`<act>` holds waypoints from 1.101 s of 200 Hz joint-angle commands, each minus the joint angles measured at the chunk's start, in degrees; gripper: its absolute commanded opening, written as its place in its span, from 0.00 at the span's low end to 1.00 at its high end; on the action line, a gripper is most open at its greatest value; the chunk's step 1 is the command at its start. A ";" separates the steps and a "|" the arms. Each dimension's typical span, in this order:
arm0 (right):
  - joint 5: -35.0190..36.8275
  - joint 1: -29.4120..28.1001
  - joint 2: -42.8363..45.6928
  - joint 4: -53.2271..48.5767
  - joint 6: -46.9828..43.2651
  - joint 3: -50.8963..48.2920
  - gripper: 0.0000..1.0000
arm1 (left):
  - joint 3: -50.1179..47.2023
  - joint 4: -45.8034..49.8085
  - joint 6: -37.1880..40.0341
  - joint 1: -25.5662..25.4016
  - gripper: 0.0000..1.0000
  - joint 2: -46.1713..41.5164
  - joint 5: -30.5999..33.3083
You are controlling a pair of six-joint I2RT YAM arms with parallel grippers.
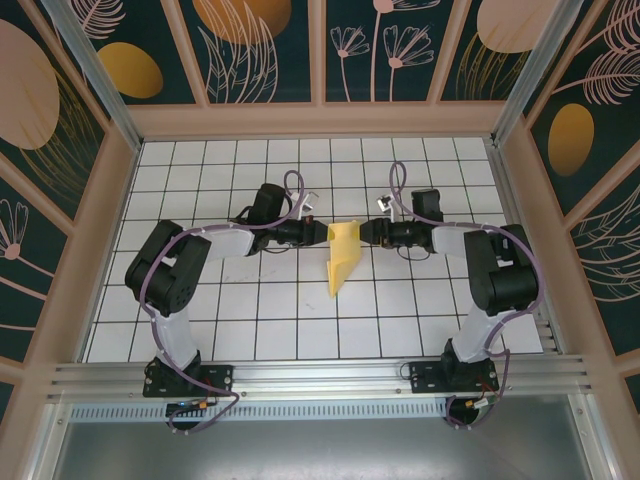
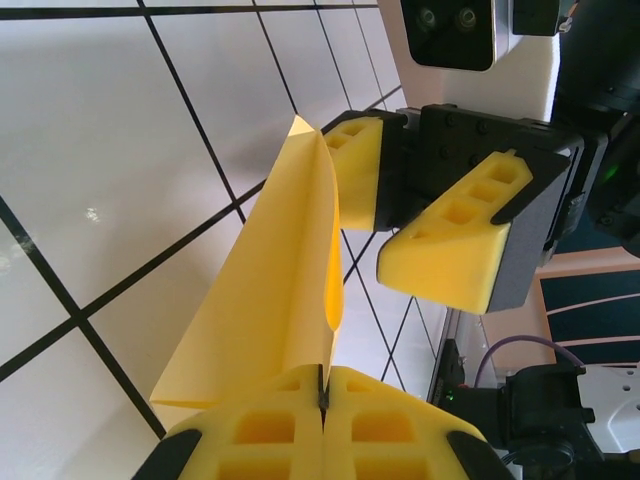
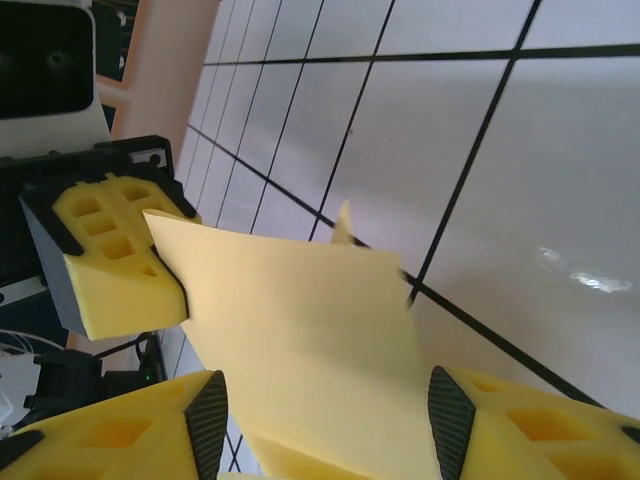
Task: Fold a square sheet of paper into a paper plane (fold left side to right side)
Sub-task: Fold the wing for the fifth time at the center of the table.
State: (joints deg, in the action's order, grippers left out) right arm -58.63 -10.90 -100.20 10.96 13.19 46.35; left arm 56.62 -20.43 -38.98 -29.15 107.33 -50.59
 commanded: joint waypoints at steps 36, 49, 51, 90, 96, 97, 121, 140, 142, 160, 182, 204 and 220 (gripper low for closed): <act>-4.84 1.30 -1.10 1.11 -3.44 0.28 0.63 | -0.55 -1.98 0.93 0.49 0.00 -1.72 -1.90; -5.54 0.62 -1.91 -0.49 -4.64 1.00 0.62 | -0.55 -2.05 0.84 0.49 0.00 -1.59 -2.14; -5.71 0.55 -2.01 -0.63 -4.79 1.20 0.62 | -0.57 -2.07 0.84 0.49 0.00 -1.55 -2.26; -6.62 0.36 -4.14 -0.53 -4.82 1.90 0.57 | -0.55 -2.34 0.79 0.49 0.00 -1.44 -2.72; -6.94 0.27 -4.17 -0.43 -4.79 1.90 0.56 | -0.57 -2.25 0.84 0.49 0.00 -1.42 -2.66; -6.98 0.31 -4.19 -0.38 -4.81 1.90 0.56 | -0.56 -2.25 0.84 0.49 0.00 -1.46 -2.62; -7.81 0.35 -3.72 -0.92 -5.17 1.90 0.51 | -0.55 -1.78 0.73 0.49 0.00 -1.19 -1.76; -7.51 0.48 -3.79 -3.73 -6.89 2.49 0.43 | -0.44 -0.94 0.64 0.65 0.00 -0.51 -0.41; -7.47 0.51 -3.82 -3.88 -7.00 2.51 0.42 | -0.45 -0.80 0.66 0.66 0.00 -0.53 -0.26; -7.55 0.70 -4.03 -4.52 -7.12 2.68 0.35 | -0.52 -1.11 0.00 1.01 0.00 0.46 0.52; -6.62 0.63 -4.02 -7.03 -8.17 3.50 0.26 | -0.55 -1.13 -0.47 1.67 0.01 1.04 1.17; -6.31 0.68 -4.03 -8.55 -8.47 4.09 0.18 | -0.57 -0.25 -0.26 2.14 0.07 1.13 2.14; -5.72 0.49 -4.02 -9.68 -7.81 4.57 0.13 | -0.55 1.14 0.21 2.34 0.20 0.75 3.59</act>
State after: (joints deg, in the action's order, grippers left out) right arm -63.96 -10.33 -104.09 4.25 6.70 49.17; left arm 56.55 -20.67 -39.29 -27.38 107.48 -48.97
